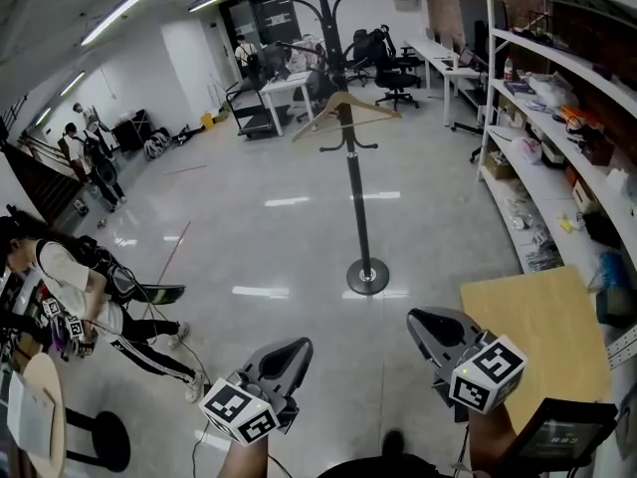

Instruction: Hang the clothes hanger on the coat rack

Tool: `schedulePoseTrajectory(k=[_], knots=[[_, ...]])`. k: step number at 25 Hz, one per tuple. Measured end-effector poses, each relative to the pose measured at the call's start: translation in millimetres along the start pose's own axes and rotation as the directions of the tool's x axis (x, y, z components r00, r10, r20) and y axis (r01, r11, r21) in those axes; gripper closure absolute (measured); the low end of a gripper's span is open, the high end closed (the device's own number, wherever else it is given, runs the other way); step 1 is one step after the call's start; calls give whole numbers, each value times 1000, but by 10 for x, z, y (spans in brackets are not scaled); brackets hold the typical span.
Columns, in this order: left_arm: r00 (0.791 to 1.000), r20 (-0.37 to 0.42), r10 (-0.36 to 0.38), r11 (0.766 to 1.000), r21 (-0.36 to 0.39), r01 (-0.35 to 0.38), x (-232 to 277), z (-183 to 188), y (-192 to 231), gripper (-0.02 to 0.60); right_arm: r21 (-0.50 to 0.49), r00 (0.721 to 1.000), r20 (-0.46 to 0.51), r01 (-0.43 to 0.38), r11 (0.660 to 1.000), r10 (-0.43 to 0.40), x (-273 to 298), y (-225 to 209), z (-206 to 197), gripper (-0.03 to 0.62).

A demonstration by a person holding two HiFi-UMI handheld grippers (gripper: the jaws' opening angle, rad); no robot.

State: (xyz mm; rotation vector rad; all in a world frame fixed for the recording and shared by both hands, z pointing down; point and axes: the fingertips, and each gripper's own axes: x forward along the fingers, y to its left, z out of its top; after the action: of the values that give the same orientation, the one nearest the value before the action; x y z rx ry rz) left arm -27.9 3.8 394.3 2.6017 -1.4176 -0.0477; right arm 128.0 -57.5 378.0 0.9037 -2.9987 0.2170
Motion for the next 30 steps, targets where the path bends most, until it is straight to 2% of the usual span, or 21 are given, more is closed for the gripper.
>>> schedulePoseTrajectory(k=[5, 10, 16, 19, 23, 27, 30], knots=[[1000, 2, -14, 999, -36, 14, -793, -262, -202, 581, 9, 999, -24, 27, 1000, -27, -180, 662, -174, 585], [1000, -18, 19, 995, -100, -20, -1642, -586, -127, 581, 26, 997, -54, 55, 998, -54, -325, 1419, -419, 585], [1000, 0, 3, 997, -82, -3, -2161, -686, -321, 581, -2, 992, -96, 82, 997, -82, -692, 2062, -541, 585], [1000, 14, -8, 994, -112, 9, -2290, -722, -521, 581, -5, 989, -111, 102, 995, -102, -907, 2210, -575, 585], [999, 33, -3, 997, -76, 6, -2370, -602, -822, 581, -7, 993, -71, 92, 996, -92, -1182, 2282, -461, 585], [1000, 27, 14, 997, -78, -12, -2474, -566, -1177, 581, 2, 997, -43, 58, 998, -58, -1512, 2387, -400, 586], [1000, -7, 18, 1000, -15, -18, -2462, -541, -1431, 581, -9, 999, -15, 38, 999, -39, -1834, 2375, -407, 586]])
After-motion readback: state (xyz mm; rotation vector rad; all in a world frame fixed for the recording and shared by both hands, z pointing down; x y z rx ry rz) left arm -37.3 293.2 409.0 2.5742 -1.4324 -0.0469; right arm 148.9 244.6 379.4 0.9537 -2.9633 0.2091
